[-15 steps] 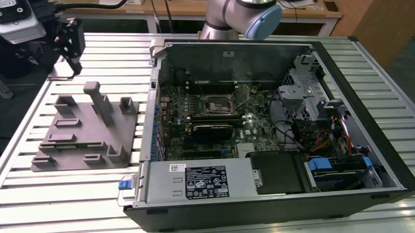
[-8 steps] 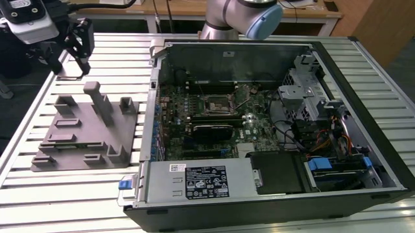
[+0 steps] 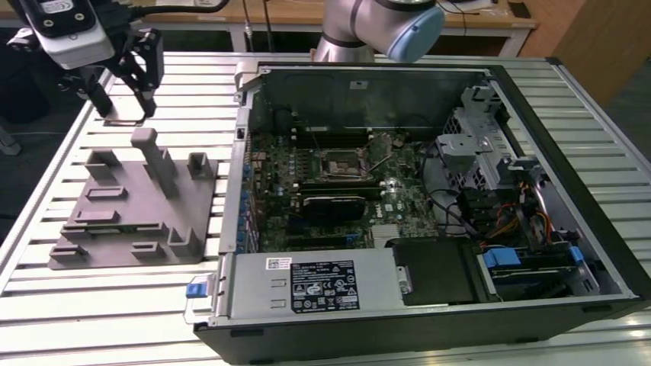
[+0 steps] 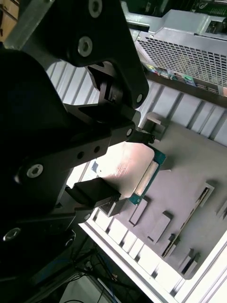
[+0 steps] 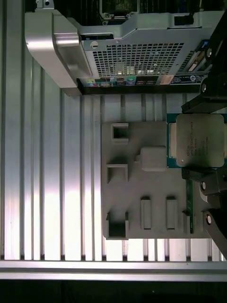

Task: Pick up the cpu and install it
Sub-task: 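Pick up the cpu and move it towards the insertion slot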

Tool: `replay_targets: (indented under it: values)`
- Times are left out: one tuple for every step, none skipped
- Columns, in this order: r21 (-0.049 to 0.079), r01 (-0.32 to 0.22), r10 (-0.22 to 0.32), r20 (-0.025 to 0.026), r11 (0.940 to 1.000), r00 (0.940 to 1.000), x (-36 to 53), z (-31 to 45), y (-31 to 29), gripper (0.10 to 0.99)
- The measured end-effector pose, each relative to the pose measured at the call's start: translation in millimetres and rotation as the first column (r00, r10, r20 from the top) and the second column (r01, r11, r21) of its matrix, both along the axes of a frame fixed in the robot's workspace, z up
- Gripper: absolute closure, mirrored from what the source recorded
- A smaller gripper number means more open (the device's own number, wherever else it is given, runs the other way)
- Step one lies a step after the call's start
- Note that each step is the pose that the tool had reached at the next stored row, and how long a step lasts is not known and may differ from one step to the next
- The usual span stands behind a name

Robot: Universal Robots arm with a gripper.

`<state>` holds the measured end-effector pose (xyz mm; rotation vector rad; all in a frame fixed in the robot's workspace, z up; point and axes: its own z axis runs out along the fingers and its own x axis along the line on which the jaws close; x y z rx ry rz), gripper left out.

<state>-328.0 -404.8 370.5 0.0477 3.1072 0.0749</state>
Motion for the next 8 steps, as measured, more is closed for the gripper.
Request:
replay_targets:
  values:
    - [0.0, 0.0, 0.0, 0.0, 1.0, 1.0, 2.2, 0.0, 0.0, 0.545]
    - [0.0, 0.0, 0.0, 0.0, 1.0, 1.0, 4.4, 0.0, 0.0, 0.545]
    - [0.0, 0.0, 0.0, -0.0001, 1.0, 1.0, 6.7, 0.0, 0.0, 0.545]
    - [0.0, 0.0, 0.0, 0.0, 1.0, 1.0, 9.0, 0.0, 0.0, 0.545]
    - [0.0, 0.0, 0.0, 0.0, 1.0, 1.0, 11.3, 0.0, 0.0, 0.545]
    - [0.0, 0.0, 0.0, 0.0, 1.0, 1.0, 13.7, 0.0, 0.0, 0.545]
    - [0.0, 0.0, 0.0, -0.0001, 1.0, 1.0, 16.2, 0.0, 0.0, 0.545]
    - [0.0, 0.0, 0.0, 0.0, 1.0, 1.0, 18.6, 0.0, 0.0, 0.545]
